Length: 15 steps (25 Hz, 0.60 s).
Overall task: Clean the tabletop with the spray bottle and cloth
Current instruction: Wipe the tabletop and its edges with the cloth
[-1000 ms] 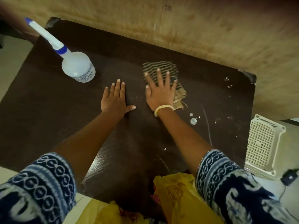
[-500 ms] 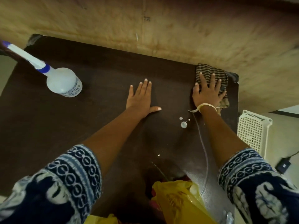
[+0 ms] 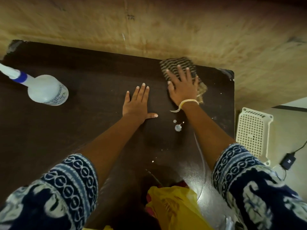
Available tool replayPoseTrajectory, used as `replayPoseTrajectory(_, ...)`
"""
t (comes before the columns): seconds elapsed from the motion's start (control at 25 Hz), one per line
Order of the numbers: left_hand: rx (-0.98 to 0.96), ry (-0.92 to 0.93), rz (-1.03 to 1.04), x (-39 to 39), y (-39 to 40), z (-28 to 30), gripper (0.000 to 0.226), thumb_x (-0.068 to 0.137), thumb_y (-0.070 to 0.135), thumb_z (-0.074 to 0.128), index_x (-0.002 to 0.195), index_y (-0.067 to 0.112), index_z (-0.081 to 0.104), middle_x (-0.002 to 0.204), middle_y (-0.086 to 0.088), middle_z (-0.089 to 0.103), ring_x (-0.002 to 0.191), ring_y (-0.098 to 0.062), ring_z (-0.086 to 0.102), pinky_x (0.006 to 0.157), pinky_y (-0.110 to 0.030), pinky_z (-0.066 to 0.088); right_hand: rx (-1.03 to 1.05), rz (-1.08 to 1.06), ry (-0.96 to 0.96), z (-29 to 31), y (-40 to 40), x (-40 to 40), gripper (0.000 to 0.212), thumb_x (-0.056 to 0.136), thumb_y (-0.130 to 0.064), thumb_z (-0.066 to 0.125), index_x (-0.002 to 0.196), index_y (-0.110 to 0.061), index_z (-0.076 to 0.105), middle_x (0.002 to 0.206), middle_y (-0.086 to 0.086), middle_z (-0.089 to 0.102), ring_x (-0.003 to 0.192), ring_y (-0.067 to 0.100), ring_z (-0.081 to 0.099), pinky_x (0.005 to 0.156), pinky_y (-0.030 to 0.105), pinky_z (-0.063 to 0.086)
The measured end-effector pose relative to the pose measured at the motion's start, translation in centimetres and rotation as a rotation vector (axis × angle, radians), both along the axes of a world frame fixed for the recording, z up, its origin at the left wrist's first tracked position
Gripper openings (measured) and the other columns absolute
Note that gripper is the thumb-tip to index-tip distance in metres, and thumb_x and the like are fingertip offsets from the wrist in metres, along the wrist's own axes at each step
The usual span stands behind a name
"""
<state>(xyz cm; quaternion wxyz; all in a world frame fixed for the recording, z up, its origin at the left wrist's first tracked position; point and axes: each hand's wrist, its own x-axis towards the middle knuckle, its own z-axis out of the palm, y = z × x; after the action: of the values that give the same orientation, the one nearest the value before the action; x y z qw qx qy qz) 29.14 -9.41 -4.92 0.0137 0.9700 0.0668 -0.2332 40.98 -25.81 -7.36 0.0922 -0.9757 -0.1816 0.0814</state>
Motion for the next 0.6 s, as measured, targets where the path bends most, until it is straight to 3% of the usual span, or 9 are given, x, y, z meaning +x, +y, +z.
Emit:
replayPoseTrajectory(0.12, -0.009, 0.006, 0.004, -0.2, 0.0, 0.0, 0.115, 0.081, 0.080, 0.041, 0.152, 0.015, -0.022, 0.162, -0.003, -0.025, 0.151, -0.022, -0.015, 0.121, -0.050, -0.003, 0.010, -0.433, 0.012, -0.1, -8.1, -0.4, 0.054, 0.096, -0.049, 0.029, 0.150, -0.050, 0.021, 0.165, -0.003, 0.010, 0.152, 0.029, 0.004, 0.118, 0.062, 0.003)
replayPoseTrajectory(0.28, 0.000, -0.008, -0.003, 0.0, -0.1, 0.4, 0.115, 0.081, 0.079, 0.042, 0.153, 0.014, -0.019, 0.163, -0.005, -0.021, 0.151, -0.023, -0.013, 0.121, -0.048, -0.005, -0.003, -0.672, 0.058, 0.2, -10.5, -3.5, 0.055, 0.097, -0.049, 0.027, 0.152, -0.046, 0.017, 0.165, 0.001, 0.004, 0.151, 0.032, -0.001, 0.118, 0.061, 0.001)
replayPoseTrajectory(0.44, -0.052, -0.086, 0.004, -2.0, 1.2, 0.9, 0.116, 0.079, 0.082, 0.040, 0.155, 0.012, -0.013, 0.164, -0.006, -0.014, 0.152, -0.022, -0.007, 0.121, -0.048, -0.005, -0.013, -0.657, 0.066, 0.3, -5.0, -3.7, 0.057, 0.099, -0.048, 0.022, 0.154, -0.043, 0.010, 0.165, 0.004, -0.002, 0.151, 0.035, -0.006, 0.119, 0.059, 0.000)
replayPoseTrajectory(0.6, -0.052, -0.148, 0.116, -7.2, 5.8, 1.1, 0.124, 0.072, 0.087, 0.040, 0.155, 0.010, -0.011, 0.164, -0.007, -0.012, 0.152, -0.022, -0.006, 0.122, -0.048, -0.002, -0.040, -0.418, 0.073, 0.4, 4.0, -4.1, 0.056, 0.100, -0.048, 0.021, 0.154, -0.042, 0.008, 0.165, 0.003, -0.003, 0.151, 0.035, -0.007, 0.119, 0.058, -0.001)
